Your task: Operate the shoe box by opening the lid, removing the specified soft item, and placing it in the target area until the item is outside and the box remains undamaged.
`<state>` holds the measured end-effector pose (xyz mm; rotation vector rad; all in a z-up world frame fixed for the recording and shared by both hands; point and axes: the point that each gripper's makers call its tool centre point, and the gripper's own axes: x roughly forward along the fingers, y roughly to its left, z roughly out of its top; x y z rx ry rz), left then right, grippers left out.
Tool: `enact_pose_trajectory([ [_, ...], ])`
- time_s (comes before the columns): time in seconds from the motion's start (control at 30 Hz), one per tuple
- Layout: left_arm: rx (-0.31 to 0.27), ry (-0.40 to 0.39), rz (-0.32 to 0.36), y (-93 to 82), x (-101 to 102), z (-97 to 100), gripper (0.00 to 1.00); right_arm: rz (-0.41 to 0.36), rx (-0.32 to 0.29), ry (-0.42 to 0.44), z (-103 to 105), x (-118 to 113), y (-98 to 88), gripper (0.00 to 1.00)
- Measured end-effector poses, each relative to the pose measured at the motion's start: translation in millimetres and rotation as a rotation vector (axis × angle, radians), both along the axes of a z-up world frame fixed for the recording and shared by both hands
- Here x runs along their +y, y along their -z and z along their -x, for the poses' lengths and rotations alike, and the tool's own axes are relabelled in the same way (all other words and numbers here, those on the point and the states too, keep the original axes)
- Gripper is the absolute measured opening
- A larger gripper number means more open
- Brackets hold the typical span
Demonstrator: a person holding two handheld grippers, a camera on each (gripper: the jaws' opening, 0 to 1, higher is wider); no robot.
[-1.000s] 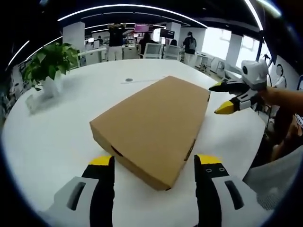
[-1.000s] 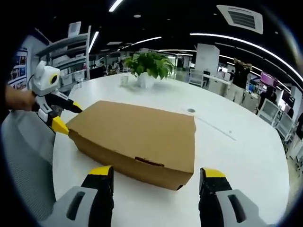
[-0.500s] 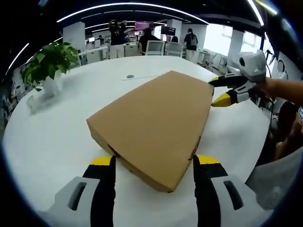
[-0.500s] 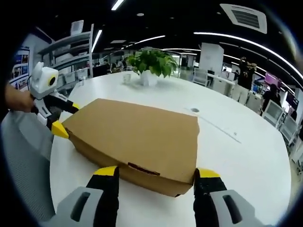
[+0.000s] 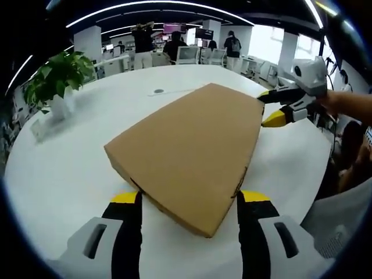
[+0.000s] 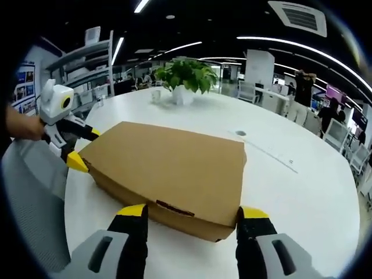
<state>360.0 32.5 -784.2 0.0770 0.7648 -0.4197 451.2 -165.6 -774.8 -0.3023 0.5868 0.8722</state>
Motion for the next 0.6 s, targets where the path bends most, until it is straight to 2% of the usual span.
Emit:
enact_pose_trajectory([
  [0.13,0.010,0.022,-0.004,0.7,3.8,-0.8,0.68,-0.005,-0.004,0.019,8.8,5.8,-0.6,0.59],
  [0.27,0.016,0.042,-0.006,1.3,8.4,-1.4,0.68,-0.012,-0.004,0.034,8.4,5.0,-1.4,0.58],
  [0.6,0.038,0.094,-0.007,0.8,25.5,-0.2,0.65,-0.002,-0.010,0.043,21.2,10.1,-2.0,0.48],
])
